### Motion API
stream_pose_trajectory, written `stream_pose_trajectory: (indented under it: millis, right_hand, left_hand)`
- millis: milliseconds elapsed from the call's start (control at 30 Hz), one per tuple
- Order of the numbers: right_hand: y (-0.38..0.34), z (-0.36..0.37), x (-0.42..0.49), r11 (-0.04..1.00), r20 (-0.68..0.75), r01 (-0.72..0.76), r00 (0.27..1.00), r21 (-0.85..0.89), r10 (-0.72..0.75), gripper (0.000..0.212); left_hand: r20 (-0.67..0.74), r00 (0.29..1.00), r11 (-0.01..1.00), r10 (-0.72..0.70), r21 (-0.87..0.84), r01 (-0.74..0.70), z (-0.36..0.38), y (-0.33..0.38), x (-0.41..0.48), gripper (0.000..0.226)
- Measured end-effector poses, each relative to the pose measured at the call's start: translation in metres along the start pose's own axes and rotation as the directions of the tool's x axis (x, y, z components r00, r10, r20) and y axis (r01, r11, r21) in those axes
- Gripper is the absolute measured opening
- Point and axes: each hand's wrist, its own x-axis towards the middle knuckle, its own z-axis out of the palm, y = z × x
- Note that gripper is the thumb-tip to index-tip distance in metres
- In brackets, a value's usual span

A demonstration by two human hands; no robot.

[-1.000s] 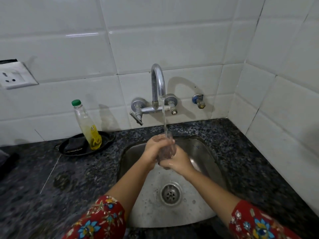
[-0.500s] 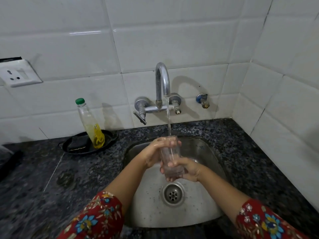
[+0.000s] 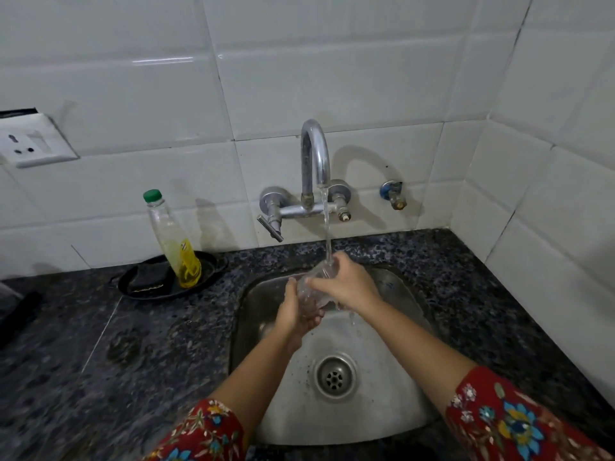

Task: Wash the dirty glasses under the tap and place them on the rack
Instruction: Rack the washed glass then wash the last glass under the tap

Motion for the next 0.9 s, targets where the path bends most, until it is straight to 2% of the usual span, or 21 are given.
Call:
stream_pose_trajectory:
  millis: [33, 100, 167, 233, 333, 400, 500, 567, 600, 633, 667, 700, 733, 767, 833, 900]
  right_hand:
    - [-0.009, 0.001, 0.002, 0.986, -0.069, 0.062, 0.995, -0.153, -0.073, 0.061]
    - [-0.024, 0.003, 0.008, 0.944, -0.111, 0.140, 0.977, -0.300, -0.181, 0.066]
    - [-0.032, 0.003, 0.011, 0.926, -0.091, 0.176, 0.972, -0.334, -0.218, 0.062]
    - [-0.026, 0.001, 0.010, 0.948, -0.096, 0.184, 0.972, -0.259, -0.215, 0.062]
    - [0.006, -0.002, -0.003, 0.994, -0.071, 0.110, 0.991, -0.015, -0.110, 0.067]
    - [0.033, 0.001, -0.014, 0.998, 0.001, 0.054, 0.999, -0.013, -0.054, 0.064]
    - [0.056, 0.010, -0.025, 1.000, 0.025, 0.018, 1.000, -0.014, -0.018, 0.052]
    - [0.062, 0.012, -0.028, 0.987, 0.096, -0.031, 0.995, 0.160, 0.016, 0.046]
    - [0.064, 0.010, -0.030, 0.939, 0.206, -0.101, 0.978, 0.329, 0.033, 0.040]
    - [0.065, 0.008, -0.033, 0.820, 0.362, -0.220, 0.932, 0.528, 0.017, 0.032]
    - [0.066, 0.006, -0.038, 0.685, 0.493, -0.343, 0.870, 0.643, -0.027, 0.026]
    - [0.065, 0.005, -0.043, 0.593, 0.563, -0.424, 0.824, 0.685, -0.061, 0.023]
    - [0.065, 0.008, -0.045, 0.590, 0.572, -0.431, 0.817, 0.683, -0.065, 0.024]
    - [0.063, 0.012, -0.044, 0.639, 0.531, -0.384, 0.846, 0.666, -0.045, 0.028]
    - [0.059, 0.022, -0.039, 0.836, 0.327, -0.195, 0.945, 0.513, 0.020, 0.042]
    - [0.056, 0.023, -0.036, 0.865, 0.300, -0.178, 0.953, 0.469, 0.034, 0.043]
  left_hand:
    - [0.036, 0.999, 0.996, -0.035, -0.086, 0.038, 0.002, -0.001, 0.001, 0.065]
    - [0.043, 0.996, 0.962, -0.076, -0.261, 0.085, 0.007, 0.003, 0.002, 0.058]
    - [0.037, 0.995, 0.921, -0.091, -0.378, 0.099, 0.010, 0.011, 0.002, 0.045]
    - [0.031, 0.996, 0.908, -0.085, -0.409, 0.090, 0.011, 0.017, 0.002, 0.043]
    - [0.051, 0.998, 0.942, -0.021, -0.333, 0.037, 0.008, 0.026, 0.006, 0.049]
    - [0.080, 0.997, 0.980, 0.003, -0.198, 0.013, 0.011, 0.028, 0.005, 0.052]
    - [0.071, 0.997, 1.000, 0.023, 0.010, -0.024, 0.015, 0.021, 0.003, 0.068]
    - [0.096, 0.992, 0.992, 0.080, 0.094, -0.089, 0.014, 0.017, 0.001, 0.056]
    - [0.161, 0.982, 0.989, 0.098, 0.094, -0.114, 0.012, 0.016, 0.000, 0.048]
    - [0.241, 0.965, 0.989, 0.107, 0.073, -0.127, 0.009, 0.016, 0.001, 0.043]
    - [0.324, 0.939, 0.991, 0.112, 0.037, -0.131, 0.006, 0.017, 0.000, 0.040]
    - [0.380, 0.917, 0.990, 0.121, 0.024, -0.141, 0.006, 0.017, 0.000, 0.037]
    - [0.398, 0.907, 0.984, 0.142, 0.047, -0.174, 0.007, 0.018, -0.003, 0.035]
    - [0.363, 0.915, 0.965, 0.177, 0.120, -0.234, 0.011, 0.017, -0.004, 0.034]
    - [0.223, 0.936, 0.906, 0.271, 0.269, -0.326, 0.023, 0.016, -0.010, 0.034]
    - [0.181, 0.941, 0.904, 0.285, 0.276, -0.326, 0.027, 0.018, -0.013, 0.033]
